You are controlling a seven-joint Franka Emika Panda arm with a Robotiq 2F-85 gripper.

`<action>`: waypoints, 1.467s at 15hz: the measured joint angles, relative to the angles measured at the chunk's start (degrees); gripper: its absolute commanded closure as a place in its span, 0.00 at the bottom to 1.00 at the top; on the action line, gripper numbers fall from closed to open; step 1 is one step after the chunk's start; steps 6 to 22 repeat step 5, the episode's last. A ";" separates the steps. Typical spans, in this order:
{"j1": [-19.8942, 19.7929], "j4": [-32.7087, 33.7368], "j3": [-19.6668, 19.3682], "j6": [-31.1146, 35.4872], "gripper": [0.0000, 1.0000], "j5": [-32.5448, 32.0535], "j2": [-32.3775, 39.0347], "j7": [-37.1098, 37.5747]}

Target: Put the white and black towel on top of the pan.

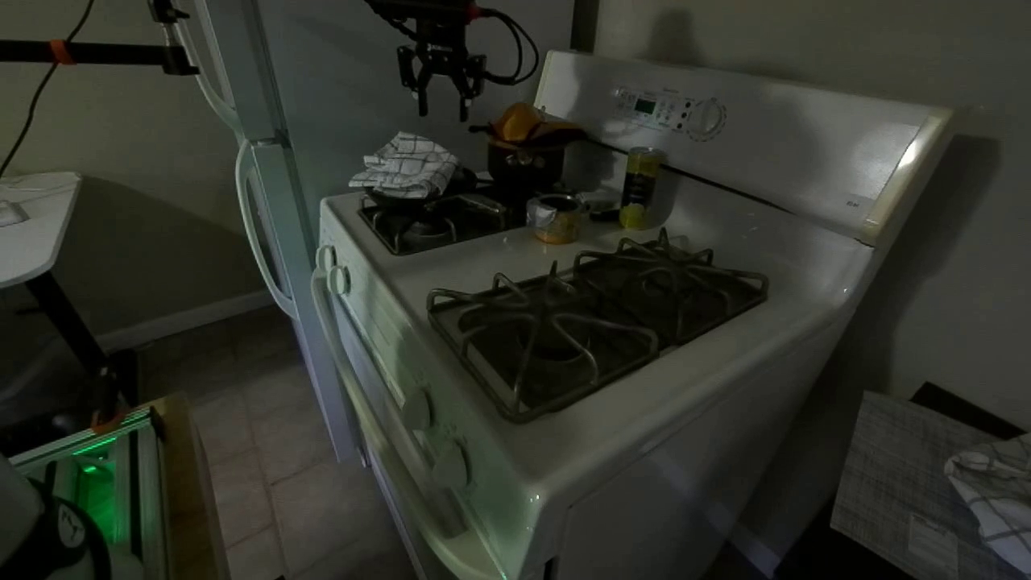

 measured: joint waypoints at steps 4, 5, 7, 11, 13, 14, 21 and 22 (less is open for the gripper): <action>0.22 0.43 0.15 -0.63 0.00 -4.94 -3.24 0.78; 0.22 0.34 0.26 -1.53 0.00 -4.94 -4.80 0.74; 0.22 0.34 0.26 -1.53 0.00 -4.94 -4.80 0.74; 0.22 0.34 0.26 -1.53 0.00 -4.94 -4.80 0.74; 0.22 0.34 0.26 -1.53 0.00 -4.94 -4.80 0.74; 0.22 0.34 0.26 -1.53 0.00 -4.94 -4.80 0.74; 0.22 0.34 0.26 -1.53 0.00 -4.94 -4.80 0.74; 0.22 0.34 0.26 -1.53 0.00 -4.94 -4.80 0.74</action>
